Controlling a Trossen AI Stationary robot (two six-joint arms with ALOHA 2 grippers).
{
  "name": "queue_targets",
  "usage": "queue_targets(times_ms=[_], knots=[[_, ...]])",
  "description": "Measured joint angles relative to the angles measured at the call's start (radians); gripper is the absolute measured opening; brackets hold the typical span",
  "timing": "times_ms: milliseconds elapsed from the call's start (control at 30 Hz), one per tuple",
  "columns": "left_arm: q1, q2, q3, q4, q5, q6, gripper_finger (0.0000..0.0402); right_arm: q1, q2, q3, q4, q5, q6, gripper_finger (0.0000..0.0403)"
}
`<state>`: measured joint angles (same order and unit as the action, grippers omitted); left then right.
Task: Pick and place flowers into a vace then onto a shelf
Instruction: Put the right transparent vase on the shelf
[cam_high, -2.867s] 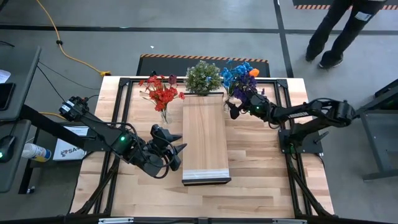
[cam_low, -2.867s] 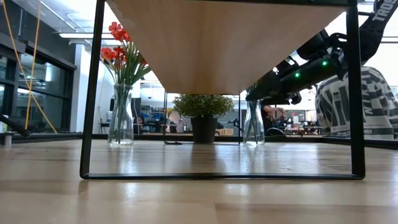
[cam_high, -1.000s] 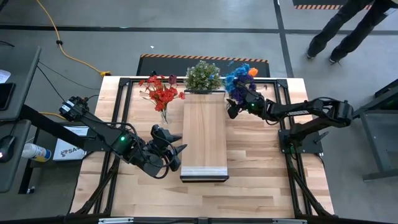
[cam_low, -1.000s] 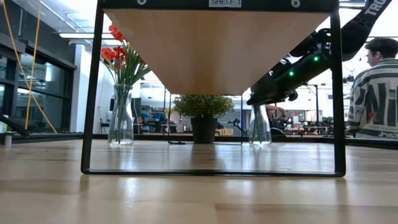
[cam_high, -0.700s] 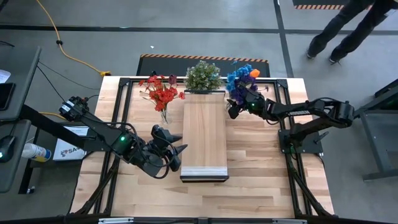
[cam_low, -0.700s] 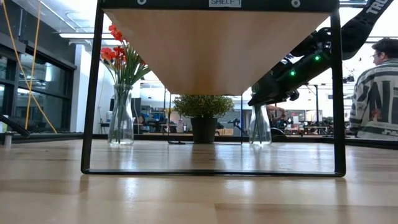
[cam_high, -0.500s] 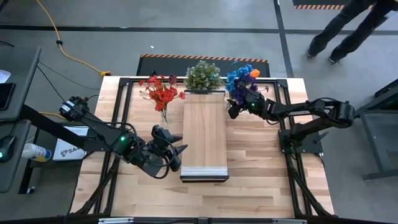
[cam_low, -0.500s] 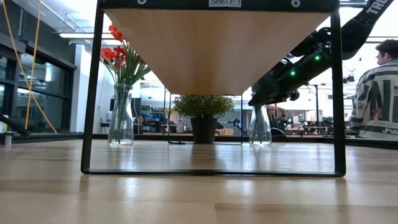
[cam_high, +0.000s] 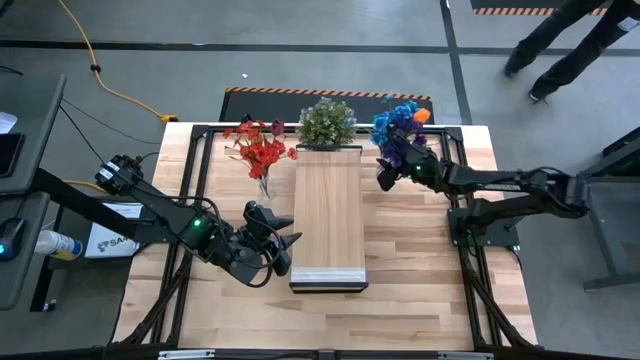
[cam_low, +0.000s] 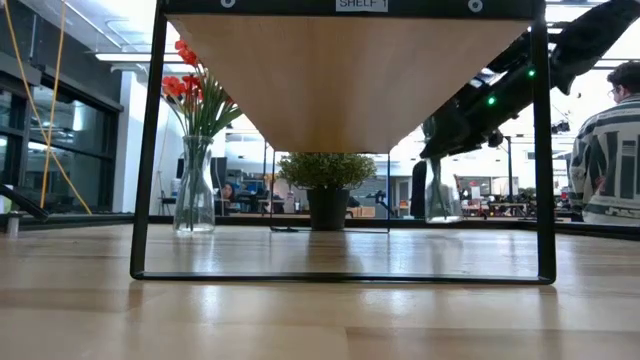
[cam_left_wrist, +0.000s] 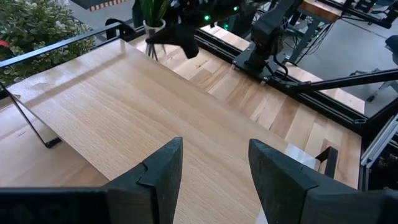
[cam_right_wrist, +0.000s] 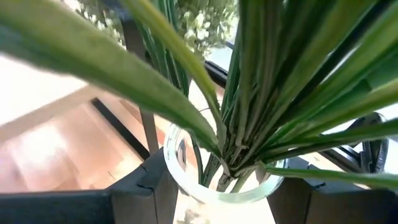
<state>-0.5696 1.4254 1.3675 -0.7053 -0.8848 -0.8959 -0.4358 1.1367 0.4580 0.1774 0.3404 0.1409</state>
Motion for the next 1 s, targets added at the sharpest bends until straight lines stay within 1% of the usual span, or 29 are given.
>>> queue_targets(times_ms=[300, 467, 667, 833, 1000], knots=[[0.000, 0.000, 0.000, 0.009, 0.012, 0.000, 0.0215, 0.009, -0.191, 0.001, -0.095, -0.013, 0.050, 0.0178], [0.000, 0.000, 0.000, 0.009, 0.034, -0.014, 0.0215, 0.051, -0.276, 0.027, -0.208, -0.008, 0.091, 0.0178], [0.000, 0.000, 0.000, 0.020, 0.065, -0.028, 0.0215, 0.127, -0.301, 0.150, -0.378, 0.007, 0.091, 0.0178], [0.000, 0.000, 0.000, 0.034, 0.103, -0.037, 0.0215, 0.211, -0.298, 0.295, -0.545, 0.084, 0.087, 0.0178], [0.000, 0.000, 0.000, 0.033, 0.128, -0.053, 0.0215, 0.296, -0.298, 0.421, -0.679, 0.132, 0.108, 0.0178]])
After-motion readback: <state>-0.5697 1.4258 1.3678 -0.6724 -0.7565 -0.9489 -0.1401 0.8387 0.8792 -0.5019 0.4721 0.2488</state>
